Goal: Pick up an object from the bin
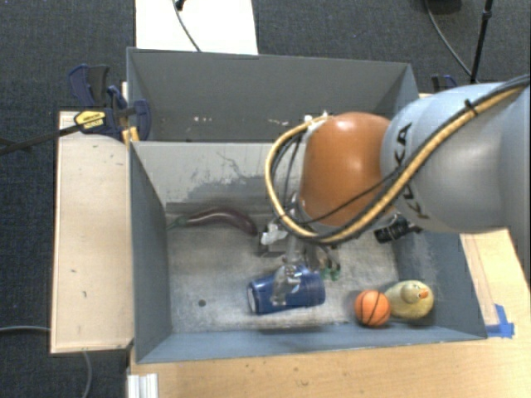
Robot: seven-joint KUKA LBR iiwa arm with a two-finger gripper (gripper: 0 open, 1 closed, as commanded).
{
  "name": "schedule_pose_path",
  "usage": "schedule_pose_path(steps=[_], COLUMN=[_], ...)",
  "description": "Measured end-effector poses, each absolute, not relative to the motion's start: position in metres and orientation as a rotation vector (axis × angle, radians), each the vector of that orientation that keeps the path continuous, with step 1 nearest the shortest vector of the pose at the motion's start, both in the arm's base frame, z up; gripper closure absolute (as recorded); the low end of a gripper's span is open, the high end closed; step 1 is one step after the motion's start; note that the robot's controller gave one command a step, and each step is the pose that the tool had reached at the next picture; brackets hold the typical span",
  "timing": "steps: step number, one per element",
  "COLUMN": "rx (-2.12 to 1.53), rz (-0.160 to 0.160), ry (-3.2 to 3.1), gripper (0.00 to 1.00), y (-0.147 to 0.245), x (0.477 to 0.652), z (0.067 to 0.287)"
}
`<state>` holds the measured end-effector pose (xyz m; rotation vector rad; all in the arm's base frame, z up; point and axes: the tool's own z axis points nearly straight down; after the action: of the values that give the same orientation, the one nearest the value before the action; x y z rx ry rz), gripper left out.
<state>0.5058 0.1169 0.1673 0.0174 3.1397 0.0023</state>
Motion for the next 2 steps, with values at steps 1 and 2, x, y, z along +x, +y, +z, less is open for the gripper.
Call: schedule_pose_path(steps=[1,2], rx=[0.019,0.019], rz=[0.002,0.002], ry=[3.14,3.14], gripper=[0.0,0.0], y=[0.1168,0.1168], x=[0.5058,0.5058], z=[0.1673,0.1673])
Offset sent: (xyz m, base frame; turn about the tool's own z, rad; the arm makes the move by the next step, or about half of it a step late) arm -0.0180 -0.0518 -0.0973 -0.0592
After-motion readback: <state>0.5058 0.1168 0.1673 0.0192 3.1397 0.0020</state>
